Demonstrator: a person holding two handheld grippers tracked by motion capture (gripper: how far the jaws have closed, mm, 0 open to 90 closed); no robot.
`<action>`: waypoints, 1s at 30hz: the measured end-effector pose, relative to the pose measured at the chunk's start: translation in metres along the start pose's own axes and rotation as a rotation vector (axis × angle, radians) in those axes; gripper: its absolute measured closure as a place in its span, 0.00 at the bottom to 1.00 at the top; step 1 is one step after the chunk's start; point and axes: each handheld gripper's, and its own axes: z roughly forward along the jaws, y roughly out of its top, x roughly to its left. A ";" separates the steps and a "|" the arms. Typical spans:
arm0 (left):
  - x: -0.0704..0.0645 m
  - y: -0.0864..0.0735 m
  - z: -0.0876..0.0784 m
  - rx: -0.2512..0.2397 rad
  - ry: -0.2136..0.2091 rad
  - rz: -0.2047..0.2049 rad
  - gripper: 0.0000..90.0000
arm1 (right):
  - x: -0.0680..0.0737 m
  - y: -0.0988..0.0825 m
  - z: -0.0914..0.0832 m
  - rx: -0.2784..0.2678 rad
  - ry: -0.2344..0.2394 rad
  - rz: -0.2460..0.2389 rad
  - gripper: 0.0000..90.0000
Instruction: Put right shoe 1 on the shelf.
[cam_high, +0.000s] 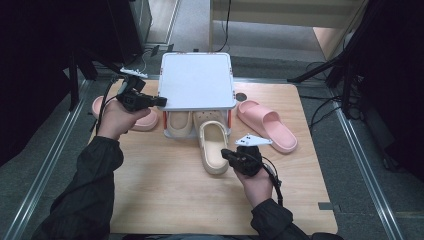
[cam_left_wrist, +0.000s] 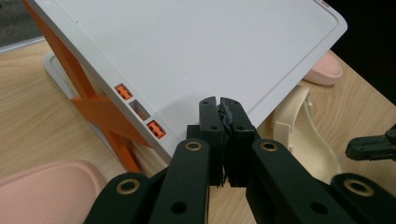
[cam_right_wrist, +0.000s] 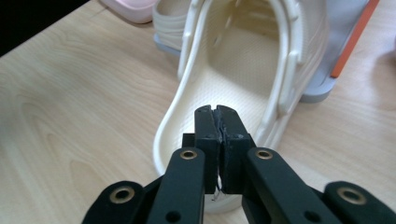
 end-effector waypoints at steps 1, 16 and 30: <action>0.000 0.000 0.000 -0.001 -0.001 0.000 0.98 | 0.001 -0.001 -0.001 -0.001 0.003 -0.002 1.00; 0.000 0.000 0.000 -0.004 0.000 0.000 0.98 | 0.019 -0.042 -0.007 0.056 0.031 -0.046 1.00; 0.000 -0.001 0.000 -0.004 0.000 0.002 0.98 | 0.017 -0.045 0.015 0.104 0.011 -0.082 1.00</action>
